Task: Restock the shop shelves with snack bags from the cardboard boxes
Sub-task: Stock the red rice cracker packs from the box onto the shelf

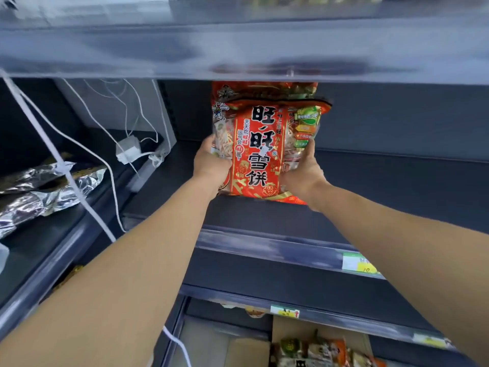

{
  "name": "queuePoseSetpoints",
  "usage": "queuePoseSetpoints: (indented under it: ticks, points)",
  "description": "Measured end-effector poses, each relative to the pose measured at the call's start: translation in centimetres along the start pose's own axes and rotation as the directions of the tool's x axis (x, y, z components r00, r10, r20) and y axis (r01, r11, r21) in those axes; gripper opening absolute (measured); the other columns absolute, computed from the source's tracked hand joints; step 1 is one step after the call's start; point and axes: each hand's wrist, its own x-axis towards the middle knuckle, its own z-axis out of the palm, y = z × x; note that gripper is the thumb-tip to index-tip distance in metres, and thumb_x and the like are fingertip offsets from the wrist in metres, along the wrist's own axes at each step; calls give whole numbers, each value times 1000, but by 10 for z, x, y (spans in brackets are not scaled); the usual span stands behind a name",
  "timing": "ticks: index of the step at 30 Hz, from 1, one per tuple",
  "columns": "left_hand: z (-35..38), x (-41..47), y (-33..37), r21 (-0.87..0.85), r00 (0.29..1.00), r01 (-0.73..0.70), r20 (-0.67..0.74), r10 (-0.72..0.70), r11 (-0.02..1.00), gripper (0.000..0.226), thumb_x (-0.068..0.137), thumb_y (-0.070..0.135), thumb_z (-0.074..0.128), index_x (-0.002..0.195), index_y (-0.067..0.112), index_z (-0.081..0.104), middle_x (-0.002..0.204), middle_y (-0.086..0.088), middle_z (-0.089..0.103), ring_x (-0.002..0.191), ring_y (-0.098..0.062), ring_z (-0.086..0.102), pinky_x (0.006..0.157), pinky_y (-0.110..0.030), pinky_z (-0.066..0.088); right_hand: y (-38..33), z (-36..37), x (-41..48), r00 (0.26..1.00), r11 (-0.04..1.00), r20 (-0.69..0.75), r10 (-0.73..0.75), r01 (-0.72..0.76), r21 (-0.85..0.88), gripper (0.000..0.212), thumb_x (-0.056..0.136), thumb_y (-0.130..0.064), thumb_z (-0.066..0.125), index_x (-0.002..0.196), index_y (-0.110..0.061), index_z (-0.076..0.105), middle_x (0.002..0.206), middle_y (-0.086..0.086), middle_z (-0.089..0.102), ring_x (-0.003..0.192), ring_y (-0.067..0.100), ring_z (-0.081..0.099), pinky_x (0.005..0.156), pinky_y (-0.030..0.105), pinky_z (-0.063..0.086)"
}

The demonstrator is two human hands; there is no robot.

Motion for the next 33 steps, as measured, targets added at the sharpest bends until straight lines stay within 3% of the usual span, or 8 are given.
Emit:
queuePoseSetpoints:
  ticks: [2, 5, 9, 13, 15, 18, 25, 33]
  points:
    - [0, 4, 0, 20, 1000, 1, -8, -1, 1000, 59, 90, -1, 56, 141, 23, 39, 105, 7, 51, 89, -6, 51, 55, -3, 41, -1, 2, 1, 1000, 1000, 9, 12, -11, -20, 102, 83, -9, 55, 147, -37, -20, 148, -1, 37, 131, 32, 39, 97, 47, 48]
    - [1, 9, -3, 53, 1000, 6, -27, -5, 999, 54, 90, 3, 58, 138, 21, 42, 105, 5, 54, 86, -6, 50, 45, -4, 38, -1, 3, 3, 1000, 998, 6, 8, -8, -59, 101, 83, -7, 55, 149, -32, -18, 150, 1, 31, 127, 31, 42, 96, 46, 49]
    - [2, 12, -4, 143, 998, 2, -64, 7, 990, 47, 89, 10, 59, 133, 16, 44, 109, 3, 55, 90, -12, 53, 70, -19, 41, -2, 0, 1, 1000, 996, 0, -24, 23, -90, 96, 85, -8, 56, 151, -26, -11, 150, 4, 28, 132, 31, 34, 99, 44, 46]
    - [4, 6, -4, 241, 991, 28, -132, 5, 970, 50, 85, 16, 61, 132, 12, 43, 127, -10, 53, 113, -29, 56, 93, -36, 47, -1, -5, -9, 995, 986, -27, -91, 86, -142, 83, 87, -6, 52, 152, -20, 2, 148, 8, 25, 133, 30, 26, 99, 40, 44]
    - [6, -4, 0, 313, 985, 28, -169, 26, 949, 47, 86, 16, 61, 129, 11, 45, 128, -12, 49, 117, -33, 52, 99, -47, 44, 0, -7, -15, 991, 975, -31, -128, 120, -185, 78, 88, -6, 51, 152, -16, 8, 147, 10, 27, 132, 30, 26, 103, 40, 40]
    - [9, -31, 8, 495, 972, -28, -189, 139, 868, 48, 88, 17, 60, 132, 11, 41, 133, -12, 42, 125, -32, 42, 103, -48, 34, 5, -13, -30, 979, 955, -22, -200, 190, -227, 65, 93, -15, 51, 149, -13, 18, 146, 12, 31, 133, 30, 26, 107, 38, 31]
    - [34, -113, 16, 529, 929, -366, 154, 337, 766, 39, 89, 16, 62, 127, 11, 50, 125, -8, 52, 118, -25, 49, 103, -45, 38, 39, -52, -82, 938, 893, 15, -346, 334, -300, 51, 96, -21, 51, 144, -11, 36, 140, 9, 43, 130, 26, 33, 104, 32, 31]
    - [119, -246, 40, 459, 772, -618, 508, 382, 638, 37, 92, 15, 57, 128, 14, 50, 129, -2, 50, 121, -21, 45, 104, -38, 34, 138, -178, -163, 949, 841, -45, -313, 255, -476, 49, 97, -23, 50, 143, -11, 37, 143, 6, 44, 134, 23, 33, 108, 33, 30]
